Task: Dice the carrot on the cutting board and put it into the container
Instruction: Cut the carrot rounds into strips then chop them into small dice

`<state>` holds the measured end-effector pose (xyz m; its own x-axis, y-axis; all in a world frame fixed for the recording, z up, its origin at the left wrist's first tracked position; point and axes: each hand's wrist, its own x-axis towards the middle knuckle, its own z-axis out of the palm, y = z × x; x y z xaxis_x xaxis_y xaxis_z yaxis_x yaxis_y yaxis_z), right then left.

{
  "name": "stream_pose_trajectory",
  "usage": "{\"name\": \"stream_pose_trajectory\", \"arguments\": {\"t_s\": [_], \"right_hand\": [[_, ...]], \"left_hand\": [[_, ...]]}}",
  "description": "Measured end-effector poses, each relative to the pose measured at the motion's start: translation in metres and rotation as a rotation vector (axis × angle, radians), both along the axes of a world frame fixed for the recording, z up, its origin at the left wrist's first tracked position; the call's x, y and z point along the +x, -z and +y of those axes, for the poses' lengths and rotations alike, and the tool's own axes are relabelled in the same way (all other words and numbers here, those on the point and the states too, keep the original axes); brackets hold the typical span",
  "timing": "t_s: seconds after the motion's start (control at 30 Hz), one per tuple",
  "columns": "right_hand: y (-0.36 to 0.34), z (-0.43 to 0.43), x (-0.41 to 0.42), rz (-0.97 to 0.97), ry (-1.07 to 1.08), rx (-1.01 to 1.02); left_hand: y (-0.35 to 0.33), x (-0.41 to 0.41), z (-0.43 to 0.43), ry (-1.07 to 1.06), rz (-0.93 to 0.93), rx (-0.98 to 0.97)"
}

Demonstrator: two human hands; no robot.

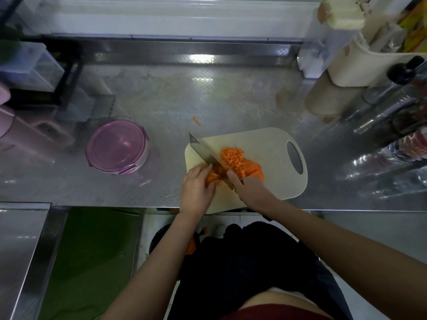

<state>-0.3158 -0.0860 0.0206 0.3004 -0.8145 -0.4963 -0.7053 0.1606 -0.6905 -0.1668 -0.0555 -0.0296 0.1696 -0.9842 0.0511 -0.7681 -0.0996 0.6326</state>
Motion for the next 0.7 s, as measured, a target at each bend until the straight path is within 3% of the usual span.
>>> {"name": "stream_pose_trajectory", "arguments": {"t_s": [0.4,0.7], "right_hand": [[0.001,0.003,-0.004,-0.045,0.098,0.025],[-0.011,0.016,-0.003,0.033,0.028,0.0]], "left_hand": [[0.008,-0.003,-0.002,-0.032,-0.026,-0.007],[0.01,-0.007,0.002,-0.061,-0.012,-0.016]]}}
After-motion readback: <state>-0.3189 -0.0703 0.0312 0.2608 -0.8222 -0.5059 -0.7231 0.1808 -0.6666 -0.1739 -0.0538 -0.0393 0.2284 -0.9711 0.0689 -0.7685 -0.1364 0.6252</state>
